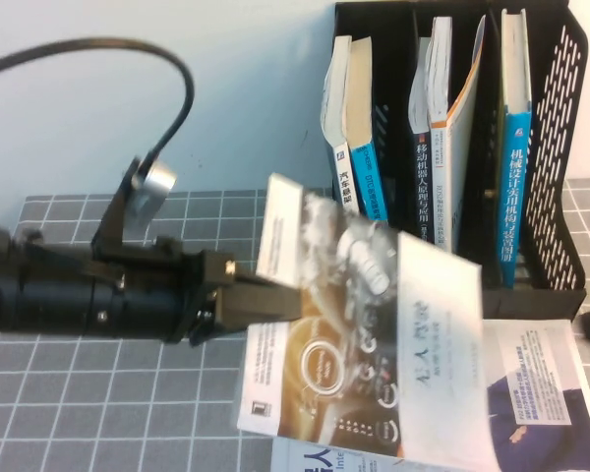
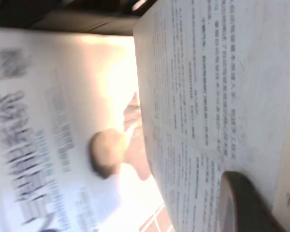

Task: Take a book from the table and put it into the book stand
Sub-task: Pick up the book with your left arm, then place the book on the book shelf

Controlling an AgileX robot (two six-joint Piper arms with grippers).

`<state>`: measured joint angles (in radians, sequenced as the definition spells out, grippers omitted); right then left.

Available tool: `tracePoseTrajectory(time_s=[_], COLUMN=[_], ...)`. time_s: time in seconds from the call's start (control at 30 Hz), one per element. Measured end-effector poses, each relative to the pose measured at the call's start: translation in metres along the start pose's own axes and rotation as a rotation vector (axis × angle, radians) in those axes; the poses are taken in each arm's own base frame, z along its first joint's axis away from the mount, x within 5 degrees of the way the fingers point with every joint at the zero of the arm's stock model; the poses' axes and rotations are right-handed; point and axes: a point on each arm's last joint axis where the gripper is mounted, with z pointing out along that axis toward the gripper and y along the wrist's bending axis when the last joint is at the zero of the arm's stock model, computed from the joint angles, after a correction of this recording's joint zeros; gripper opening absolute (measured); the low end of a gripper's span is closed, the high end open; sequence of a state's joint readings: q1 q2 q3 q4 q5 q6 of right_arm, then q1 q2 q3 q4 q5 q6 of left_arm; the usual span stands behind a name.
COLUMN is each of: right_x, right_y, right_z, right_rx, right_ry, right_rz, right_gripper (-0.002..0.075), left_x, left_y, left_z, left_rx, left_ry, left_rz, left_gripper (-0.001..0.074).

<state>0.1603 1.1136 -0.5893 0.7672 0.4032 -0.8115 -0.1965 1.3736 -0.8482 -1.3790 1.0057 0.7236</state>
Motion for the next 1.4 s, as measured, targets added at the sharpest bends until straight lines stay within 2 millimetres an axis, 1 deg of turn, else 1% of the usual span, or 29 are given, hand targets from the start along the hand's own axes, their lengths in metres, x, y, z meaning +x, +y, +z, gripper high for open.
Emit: tracePoseTrajectory(time_s=[0.13, 0.23, 0.33, 0.43, 0.57, 0.63, 0.7, 0.83, 0.97, 1.03, 1.13, 1.2, 1.27, 1.4], right_x=[0.003, 0.010, 0.012, 0.006, -0.012, -0.024, -0.034, -0.046, -0.049, -0.050, -0.050, -0.049, -0.049, -0.051], right_y=[-0.014, -0.016, -0.017, -0.015, -0.001, 0.006, 0.010, 0.014, 0.014, 0.014, 0.014, 0.014, 0.013, 0.016], right_z=[-0.041, -0.065, -0.085, -0.105, -0.138, -0.157, -0.172, -0.188, -0.192, -0.192, -0.192, -0.192, -0.192, -0.191], right_rx=[0.120, 0.150, 0.184, 0.229, 0.288, 0.323, 0.358, 0.393, 0.406, 0.405, 0.407, 0.408, 0.403, 0.363], right_ry=[-0.059, -0.036, -0.023, -0.072, -0.212, -0.281, -0.326, -0.391, -0.429, -0.432, -0.431, -0.428, -0.430, -0.456], right_rz=[0.007, 0.010, 0.017, 0.033, -0.011, -0.028, -0.044, -0.042, -0.018, -0.010, -0.008, -0.007, 0.005, 0.040], right_gripper=[-0.0003, -0.0003, -0.0003, -0.0003, -0.0003, -0.0003, -0.0003, -0.0003, -0.0003, -0.0003, -0.0003, -0.0003, -0.0003, -0.0003], left_x=[-0.001, -0.002, -0.004, -0.010, -0.023, -0.031, -0.042, -0.070, -0.097, -0.109, -0.123, -0.131, -0.135, -0.137], left_y=[-0.043, -0.076, -0.106, -0.131, -0.156, -0.162, -0.168, -0.176, -0.180, -0.177, -0.171, -0.171, -0.171, -0.177], left_z=[-0.002, 0.001, 0.007, 0.012, 0.020, 0.026, 0.031, 0.044, 0.063, 0.074, 0.084, 0.088, 0.093, 0.102], left_rx=[0.037, 0.095, 0.124, 0.119, 0.092, 0.067, 0.041, 0.002, -0.035, -0.074, -0.185, -0.254, -0.317, -0.400], left_ry=[0.037, 0.060, 0.043, 0.001, -0.025, -0.028, -0.049, -0.118, -0.170, -0.172, -0.158, -0.164, -0.185, -0.250], left_rz=[0.114, 0.180, 0.233, 0.281, 0.331, 0.342, 0.350, 0.324, 0.300, 0.294, 0.360, 0.397, 0.394, 0.375], left_gripper=[0.0099, 0.0099, 0.0099, 0.0099, 0.0099, 0.0099, 0.0099, 0.0099, 0.0099, 0.0099, 0.0099, 0.0099, 0.0099, 0.0099])
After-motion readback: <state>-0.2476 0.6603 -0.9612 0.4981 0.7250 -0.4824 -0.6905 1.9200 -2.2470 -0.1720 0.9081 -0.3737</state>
